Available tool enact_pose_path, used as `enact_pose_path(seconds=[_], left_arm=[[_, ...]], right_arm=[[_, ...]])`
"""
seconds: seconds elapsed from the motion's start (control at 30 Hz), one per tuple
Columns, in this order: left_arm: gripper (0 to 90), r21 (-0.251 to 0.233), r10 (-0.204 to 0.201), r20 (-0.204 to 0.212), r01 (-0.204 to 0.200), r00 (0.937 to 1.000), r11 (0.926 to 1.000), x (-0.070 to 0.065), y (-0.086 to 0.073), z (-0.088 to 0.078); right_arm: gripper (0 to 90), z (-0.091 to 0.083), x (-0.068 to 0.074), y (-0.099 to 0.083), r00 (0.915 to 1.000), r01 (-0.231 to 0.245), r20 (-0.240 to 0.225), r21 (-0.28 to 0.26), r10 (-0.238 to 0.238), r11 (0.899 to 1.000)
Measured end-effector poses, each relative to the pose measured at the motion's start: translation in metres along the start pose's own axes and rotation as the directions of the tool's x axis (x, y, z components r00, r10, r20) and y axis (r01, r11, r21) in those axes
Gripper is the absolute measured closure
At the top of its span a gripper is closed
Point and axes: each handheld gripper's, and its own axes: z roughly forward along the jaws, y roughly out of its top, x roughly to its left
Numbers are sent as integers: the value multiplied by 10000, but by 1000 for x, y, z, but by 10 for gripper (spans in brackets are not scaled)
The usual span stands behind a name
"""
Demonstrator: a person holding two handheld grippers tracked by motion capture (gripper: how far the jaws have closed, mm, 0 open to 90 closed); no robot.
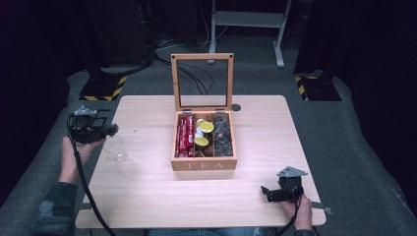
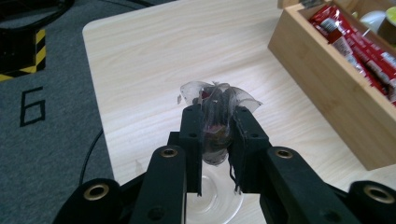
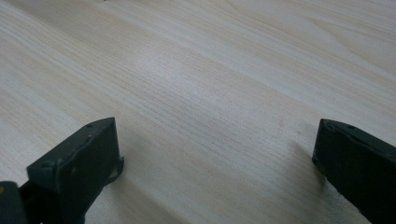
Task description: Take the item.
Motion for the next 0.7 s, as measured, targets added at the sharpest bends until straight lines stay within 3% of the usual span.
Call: enact_pose_path(seconds=[0.4, 0.7], left_arm=[[758, 607, -230, 47, 227, 9997, 9979, 6, -20, 12], [758, 1060, -341, 71, 332, 9994, 9938, 9, -26, 23]], right_arm=[[0, 0, 0, 0, 9999, 41, 124, -11, -41, 10000], [0, 0, 0, 0, 9999, -10, 129, -3, 10, 10000]])
